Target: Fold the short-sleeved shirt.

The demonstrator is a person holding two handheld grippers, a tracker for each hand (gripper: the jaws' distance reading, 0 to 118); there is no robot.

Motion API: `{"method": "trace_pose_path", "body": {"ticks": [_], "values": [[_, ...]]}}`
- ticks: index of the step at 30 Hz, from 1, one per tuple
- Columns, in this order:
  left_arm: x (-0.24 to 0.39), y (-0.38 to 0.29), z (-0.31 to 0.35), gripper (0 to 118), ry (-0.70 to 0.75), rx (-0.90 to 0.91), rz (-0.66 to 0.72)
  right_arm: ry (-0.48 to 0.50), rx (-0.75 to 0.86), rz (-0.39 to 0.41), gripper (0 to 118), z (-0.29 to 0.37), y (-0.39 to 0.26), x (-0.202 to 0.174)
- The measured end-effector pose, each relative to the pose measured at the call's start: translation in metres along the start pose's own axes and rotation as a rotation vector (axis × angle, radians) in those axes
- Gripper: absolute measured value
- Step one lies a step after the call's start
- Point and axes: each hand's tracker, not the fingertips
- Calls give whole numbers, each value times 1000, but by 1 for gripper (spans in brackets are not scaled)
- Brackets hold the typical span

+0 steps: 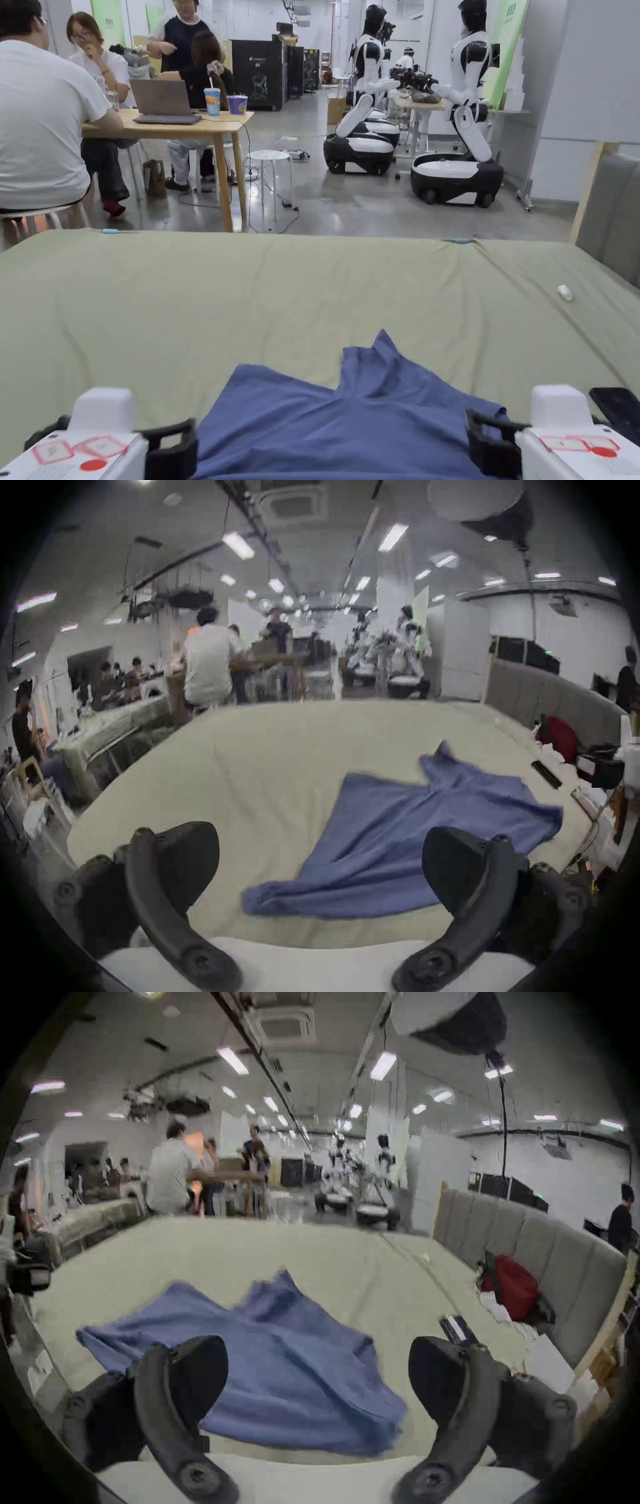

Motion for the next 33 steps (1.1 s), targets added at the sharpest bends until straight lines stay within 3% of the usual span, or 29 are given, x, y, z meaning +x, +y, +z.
{"method": "trace_pose_path", "body": {"ticks": [2,3,4,5,6,7,8,12,19,29,31,32,33], "values": [[21,6,7,116,-45,64,1,49,51,1,104,10,10,-25],[33,6,8,108,-62,85,4,68,78,2,86,15,13,-37],[41,4,8,92,-81,87,10,86,108,13,62,19,14,-49],[47,3,9,69,-87,85,10,84,129,26,32,21,13,-57],[52,0,8,26,-87,81,1,71,146,38,5,23,11,-67],[57,-4,7,3,-82,76,-16,66,147,48,1,24,9,-75],[60,-7,6,0,-70,64,-33,70,149,47,0,24,7,-79],[38,-25,4,0,-96,-44,36,112,133,46,0,26,-2,-93],[-84,-40,-18,0,51,-264,258,182,53,58,0,13,-17,-108],[-134,-33,-107,2,-82,-515,321,234,-30,63,0,-16,-27,-128],[-133,-37,-125,67,-115,-604,321,232,-44,66,0,-21,-27,-127],[-133,-39,-132,93,-116,-624,324,231,-51,67,0,-23,-28,-126],[-131,-43,-139,102,-91,-652,319,229,-56,68,0,-24,-28,-126]]}}
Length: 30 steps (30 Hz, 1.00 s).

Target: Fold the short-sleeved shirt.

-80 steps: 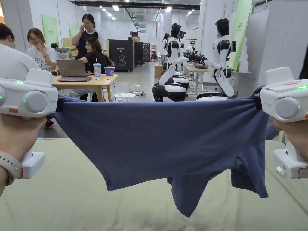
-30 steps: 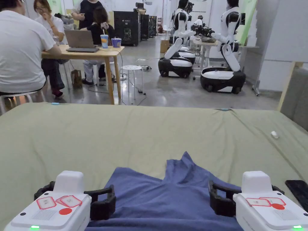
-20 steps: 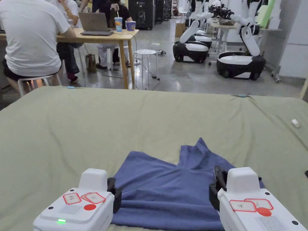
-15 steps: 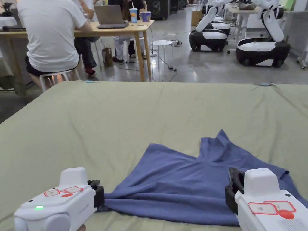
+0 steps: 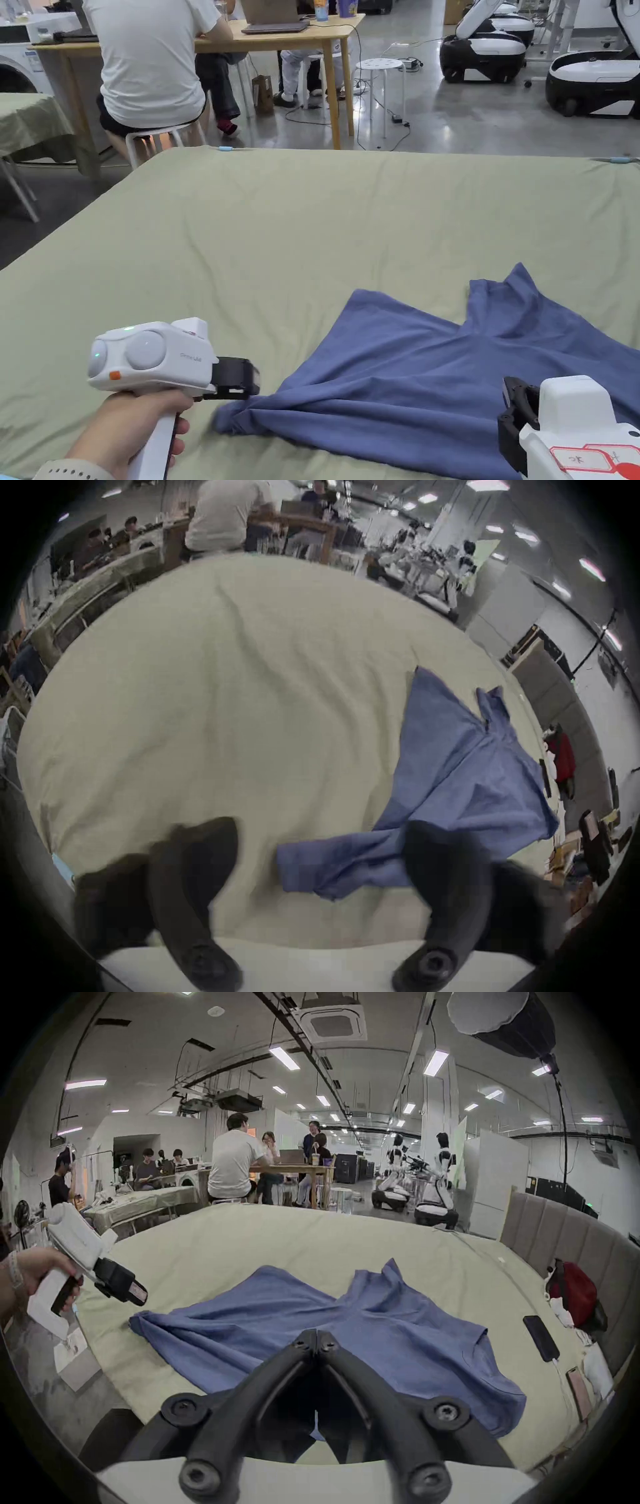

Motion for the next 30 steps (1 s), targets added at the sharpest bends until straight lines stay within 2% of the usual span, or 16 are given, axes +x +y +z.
{"method": "trace_pose_path", "body": {"ticks": [2,3,9,14,17,20,21,22,25,30], "values": [[1,1,-7,86,10,-6,-16,-3,-7,2,0,-2,-1,2],[1,1,-10,83,14,-9,-9,-4,-12,3,0,-2,-2,3],[-2,-3,-36,77,31,-90,-5,-10,-31,10,0,-5,-5,6],[6,-1,-34,65,62,-126,-58,-16,-29,10,0,-3,-2,8],[14,-4,-37,62,93,-169,-136,-13,-24,1,0,-3,0,8],[19,-3,-34,42,92,-165,-143,-11,-20,3,0,-3,2,8],[20,-2,-31,19,90,-162,-147,-8,-20,4,0,-2,2,8],[22,-2,-29,4,76,-161,-152,-7,-20,6,0,-2,3,8],[25,-2,-19,4,91,-128,-172,-7,-16,8,0,-2,6,10],[22,-10,11,3,37,15,-96,-10,-26,13,0,-10,9,21]]}}
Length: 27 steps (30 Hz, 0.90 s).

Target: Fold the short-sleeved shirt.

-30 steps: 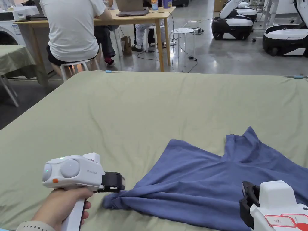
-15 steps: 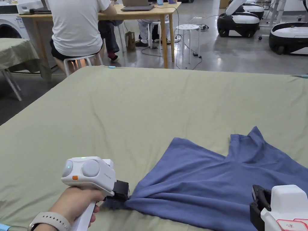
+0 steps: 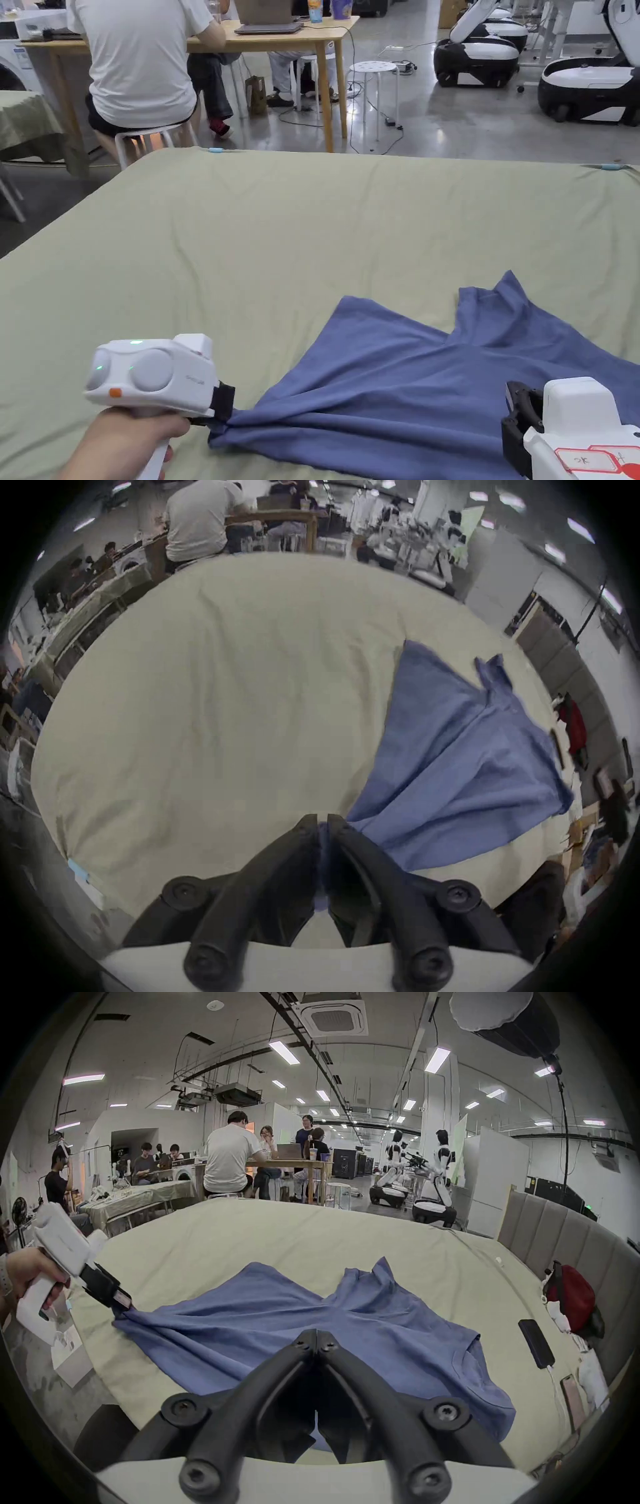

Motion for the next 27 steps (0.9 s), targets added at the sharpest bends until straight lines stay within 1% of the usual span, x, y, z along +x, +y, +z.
{"method": "trace_pose_path", "body": {"ticks": [1,5,7,9,11,14,16,18,19,20,21,22,23,24,25,26,27], "values": [[0,-1,8,3,-29,29,25,-4,-15,-3,0,-4,3,5],[5,-7,31,3,-35,144,35,-13,-62,-25,0,-28,19,38],[11,-13,39,2,-33,191,34,-31,-78,-24,0,-52,26,66],[19,-20,44,2,-26,252,32,-71,-120,-11,0,-78,32,93],[23,-28,43,2,-13,261,41,-112,-169,-13,0,-106,38,122],[32,-42,39,2,15,298,32,-151,-239,-45,0,-152,46,168],[35,-49,36,2,21,326,23,-132,-267,-86,0,-183,52,195],[36,-54,32,2,37,297,21,-117,-325,-106,0,-211,55,214],[37,-57,30,2,43,298,23,-114,-334,-100,0,-226,55,221],[34,-57,29,2,44,295,38,-89,-351,-110,0,-238,55,227],[33,-58,26,2,40,278,48,-53,-363,-143,4,-251,54,232],[33,-59,24,2,42,273,53,-13,-357,-178,22,-261,53,235],[33,-60,23,2,48,274,58,-12,-368,-185,57,-269,53,236],[32,-58,21,2,46,260,61,5,-394,-199,98,-278,52,236],[32,-58,19,2,48,250,61,29,-436,-196,113,-286,49,233],[33,-58,18,2,51,248,61,41,-446,-180,115,-289,46,230],[33,-58,17,2,50,243,59,40,-437,-145,110,-292,44,225]]}}
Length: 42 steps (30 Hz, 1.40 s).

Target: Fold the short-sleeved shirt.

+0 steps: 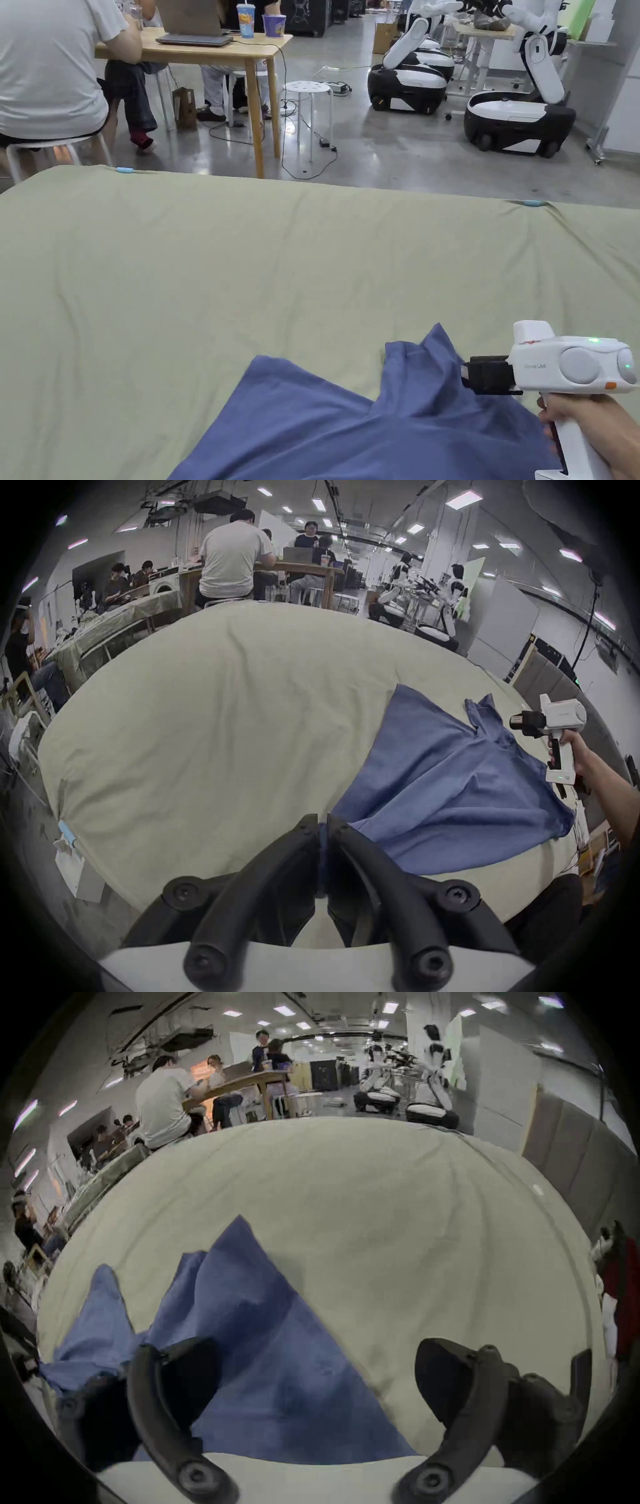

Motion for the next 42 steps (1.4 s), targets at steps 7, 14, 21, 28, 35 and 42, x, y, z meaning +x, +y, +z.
{"method": "trace_pose_path", "body": {"ticks": [7,14,21,28,35,42], "values": [[-1,8,-3,2,13,0,-22,-48,-49,79,3,-10,-21,-19],[5,27,-11,2,27,44,-89,-41,137,150,3,62,-23,-32],[23,91,-28,2,62,147,-215,-184,362,229,3,156,-7,-60],[60,198,-13,1,113,331,-269,-338,535,199,3,250,43,-59],[107,291,18,1,151,474,-312,-430,703,171,3,325,106,-54],[143,368,56,1,214,623,-371,-464,837,136,3,382,164,-56]]}}
